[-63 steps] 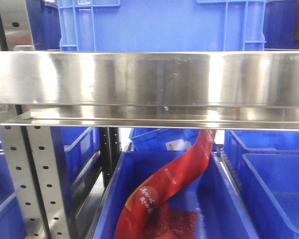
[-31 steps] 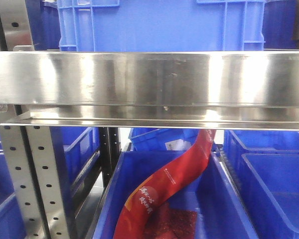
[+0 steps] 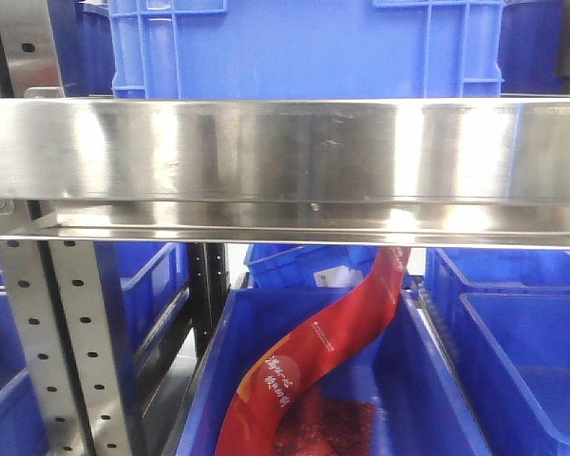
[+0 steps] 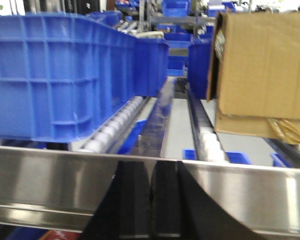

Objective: Grab PVC pipe and place in blue bin

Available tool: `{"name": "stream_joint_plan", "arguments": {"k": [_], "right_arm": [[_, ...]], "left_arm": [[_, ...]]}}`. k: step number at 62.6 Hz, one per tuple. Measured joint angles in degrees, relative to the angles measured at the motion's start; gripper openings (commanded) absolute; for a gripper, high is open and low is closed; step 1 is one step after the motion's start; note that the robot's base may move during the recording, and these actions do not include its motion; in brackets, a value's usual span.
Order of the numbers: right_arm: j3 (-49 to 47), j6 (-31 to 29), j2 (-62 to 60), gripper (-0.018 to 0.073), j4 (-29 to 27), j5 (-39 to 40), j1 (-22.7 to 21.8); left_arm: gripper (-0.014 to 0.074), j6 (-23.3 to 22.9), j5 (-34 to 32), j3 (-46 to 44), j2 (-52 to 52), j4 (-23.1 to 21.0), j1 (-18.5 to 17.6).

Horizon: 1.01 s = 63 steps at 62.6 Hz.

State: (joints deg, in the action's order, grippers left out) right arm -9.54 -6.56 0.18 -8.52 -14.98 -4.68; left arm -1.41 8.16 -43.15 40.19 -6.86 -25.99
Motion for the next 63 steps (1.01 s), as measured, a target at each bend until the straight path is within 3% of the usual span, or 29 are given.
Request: {"name": "stream_joint_plan", "arguments": {"k": [8, 19, 63], "right_arm": [[2.46, 5.95, 0.0, -0.0168, 6.37, 2.79, -0.11], [8.98, 7.42, 0.0, -0.0168, 8.52, 12.52, -0.2], [9.41, 7.71, 0.0, -0.0168, 9.48, 14.09, -0.2]], "left_arm": [[-0.0111, 0.0, -0.59, 0.0, 0.0, 0.0, 0.0], [-0.0111, 0.0, -0.82, 0.0, 0.0, 0.0, 0.0], [-0.0111, 0.0, -0.82, 0.0, 0.0, 0.0, 0.0]]}}
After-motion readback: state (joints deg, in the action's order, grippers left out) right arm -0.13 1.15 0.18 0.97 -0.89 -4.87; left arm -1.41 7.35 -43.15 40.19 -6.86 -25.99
